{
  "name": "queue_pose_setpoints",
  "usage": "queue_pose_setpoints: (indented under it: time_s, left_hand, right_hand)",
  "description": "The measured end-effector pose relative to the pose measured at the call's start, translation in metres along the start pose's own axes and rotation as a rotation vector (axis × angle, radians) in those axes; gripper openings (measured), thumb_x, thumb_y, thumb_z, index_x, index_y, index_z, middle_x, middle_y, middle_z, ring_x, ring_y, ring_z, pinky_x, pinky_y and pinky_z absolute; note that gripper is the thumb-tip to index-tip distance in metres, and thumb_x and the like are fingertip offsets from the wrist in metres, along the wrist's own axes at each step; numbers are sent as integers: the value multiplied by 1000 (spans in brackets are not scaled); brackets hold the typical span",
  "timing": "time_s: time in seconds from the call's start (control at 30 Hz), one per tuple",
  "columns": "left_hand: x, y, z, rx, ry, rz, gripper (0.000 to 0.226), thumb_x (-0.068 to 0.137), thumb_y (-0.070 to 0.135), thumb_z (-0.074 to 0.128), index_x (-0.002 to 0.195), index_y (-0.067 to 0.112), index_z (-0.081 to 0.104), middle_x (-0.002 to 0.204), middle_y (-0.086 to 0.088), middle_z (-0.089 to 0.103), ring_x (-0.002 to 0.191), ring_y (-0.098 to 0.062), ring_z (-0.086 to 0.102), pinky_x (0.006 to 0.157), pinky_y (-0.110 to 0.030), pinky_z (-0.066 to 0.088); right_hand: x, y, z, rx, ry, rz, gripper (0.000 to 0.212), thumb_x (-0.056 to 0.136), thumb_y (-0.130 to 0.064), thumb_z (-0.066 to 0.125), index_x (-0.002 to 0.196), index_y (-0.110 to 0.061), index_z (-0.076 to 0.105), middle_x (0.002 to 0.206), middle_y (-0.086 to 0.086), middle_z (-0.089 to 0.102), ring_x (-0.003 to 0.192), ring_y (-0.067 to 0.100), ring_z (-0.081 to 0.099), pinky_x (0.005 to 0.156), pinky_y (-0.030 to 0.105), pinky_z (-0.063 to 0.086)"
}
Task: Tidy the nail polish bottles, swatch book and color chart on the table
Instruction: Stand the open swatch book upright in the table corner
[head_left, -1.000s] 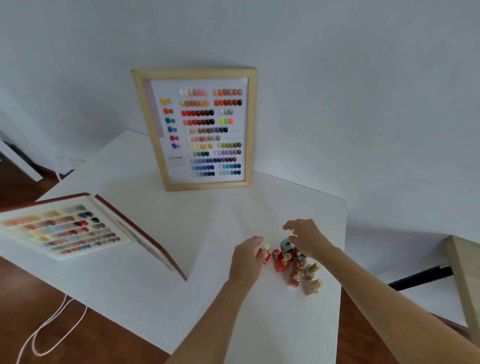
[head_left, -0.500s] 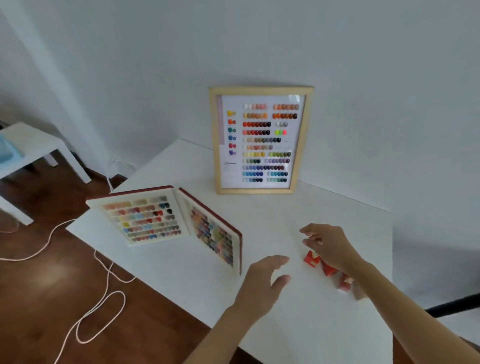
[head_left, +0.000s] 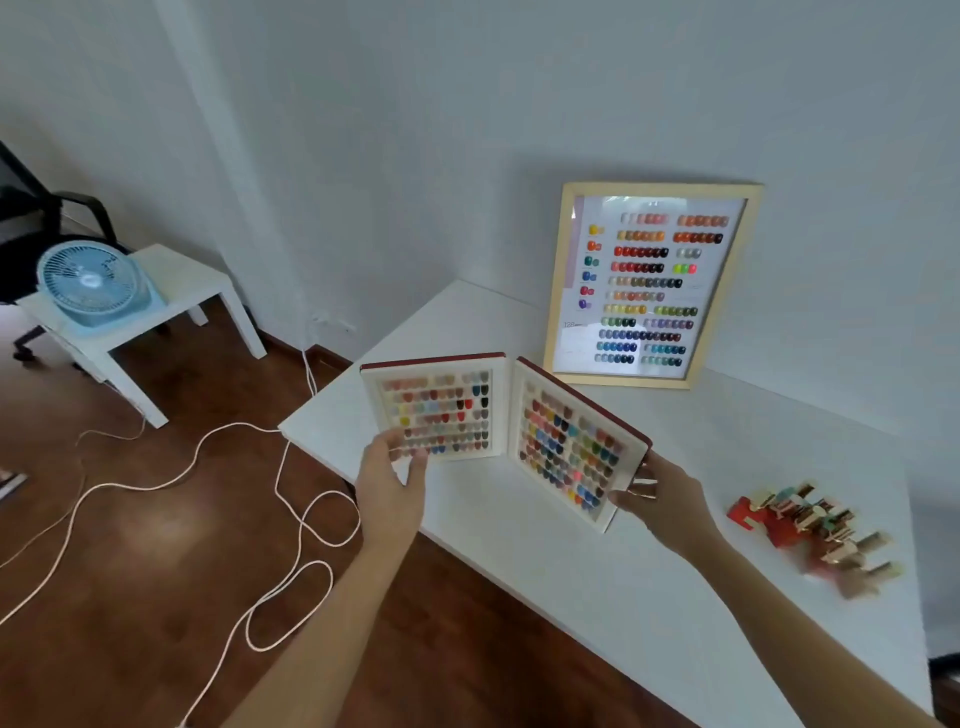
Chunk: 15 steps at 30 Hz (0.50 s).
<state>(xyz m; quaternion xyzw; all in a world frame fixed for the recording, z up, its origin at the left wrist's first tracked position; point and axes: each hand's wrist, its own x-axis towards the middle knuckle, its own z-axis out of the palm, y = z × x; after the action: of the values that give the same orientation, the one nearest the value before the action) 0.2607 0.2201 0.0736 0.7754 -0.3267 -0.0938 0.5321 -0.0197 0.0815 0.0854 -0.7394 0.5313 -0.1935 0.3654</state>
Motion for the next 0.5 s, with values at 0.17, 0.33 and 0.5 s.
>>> queue_pose_setpoints:
  time_s: [0.17,0.33,0.5]
  left_hand:
    - [64,-22,-14,71,-35,-63,67,84,18,69,138,5,33,140,-18,42,125,-32,47,105,-43,39]
    - [110,-33,-14,47,-104,-89,64,80,18,73,134,13,40,132,-10,55,122,-25,51,101,-38,40]
    - [139,-44,-13,-14,-231,-77,25,82,15,70,106,9,66,104,-6,71,96,-22,67,90,-38,53]
  right_hand:
    - [5,-3,16,37,137,71,32,82,-15,70,113,-14,63,108,5,71,85,21,67,72,37,58]
    - [15,0,21,19,169,99,27,86,-17,65,111,-8,66,108,10,72,87,28,68,73,38,57]
    - [27,12,24,27,187,105,26,84,-19,68,106,-4,69,91,9,74,61,14,64,51,20,47]
